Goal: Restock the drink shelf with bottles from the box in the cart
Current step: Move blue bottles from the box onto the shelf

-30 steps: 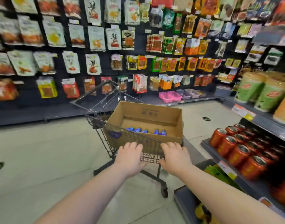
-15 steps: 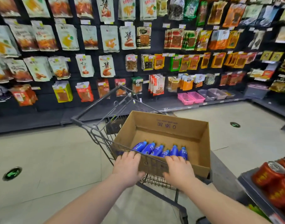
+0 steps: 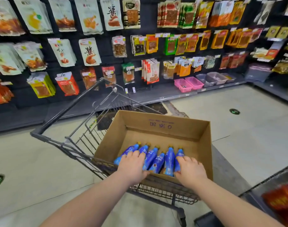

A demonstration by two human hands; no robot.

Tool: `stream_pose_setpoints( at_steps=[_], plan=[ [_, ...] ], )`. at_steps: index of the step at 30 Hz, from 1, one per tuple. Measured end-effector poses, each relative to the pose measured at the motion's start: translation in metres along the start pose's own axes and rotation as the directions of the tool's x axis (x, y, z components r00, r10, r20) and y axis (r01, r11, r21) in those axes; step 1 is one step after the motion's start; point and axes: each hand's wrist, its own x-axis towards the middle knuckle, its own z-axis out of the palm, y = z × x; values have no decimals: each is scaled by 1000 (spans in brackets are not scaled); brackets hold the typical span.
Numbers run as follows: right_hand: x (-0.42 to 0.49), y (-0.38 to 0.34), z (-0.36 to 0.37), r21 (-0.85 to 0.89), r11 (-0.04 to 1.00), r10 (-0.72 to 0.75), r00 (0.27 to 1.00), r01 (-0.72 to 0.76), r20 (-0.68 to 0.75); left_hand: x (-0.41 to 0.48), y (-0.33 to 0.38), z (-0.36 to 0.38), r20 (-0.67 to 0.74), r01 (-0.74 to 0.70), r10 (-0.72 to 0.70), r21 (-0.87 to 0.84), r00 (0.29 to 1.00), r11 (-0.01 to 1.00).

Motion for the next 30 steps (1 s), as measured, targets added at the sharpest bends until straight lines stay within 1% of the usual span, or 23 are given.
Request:
stream_pose_setpoints(
  at_steps=[5, 9, 15, 18, 22, 26, 30],
  plan=[
    [22, 24, 9, 39, 990, 131, 989, -134, 67, 49, 3, 17, 101, -105, 103, 11, 990, 994],
    [44, 38, 8, 50, 967, 244, 963, -251, 115, 96, -5, 28, 175, -220, 213, 22, 961, 975],
    [86, 46, 8, 42, 907, 408, 899, -419, 161, 172, -29, 33, 252, -320, 309, 1, 917, 948],
    [106, 43, 18, 63, 867, 471, 855, -494, 217, 201, -36, 41, 306, -350, 337, -11, 891, 937],
    [125, 42, 36, 67, 837, 501, 810, -543, 305, 222, -33, 59, 371, -364, 360, -61, 856, 929],
    [148, 54, 50, 66, 829, 494, 784, -555, 375, 235, -19, 83, 435, -348, 373, -139, 819, 927],
    [173, 70, 71, 66, 832, 468, 762, -550, 448, 246, -1, 106, 493, -276, 332, -184, 804, 943]
  ],
)
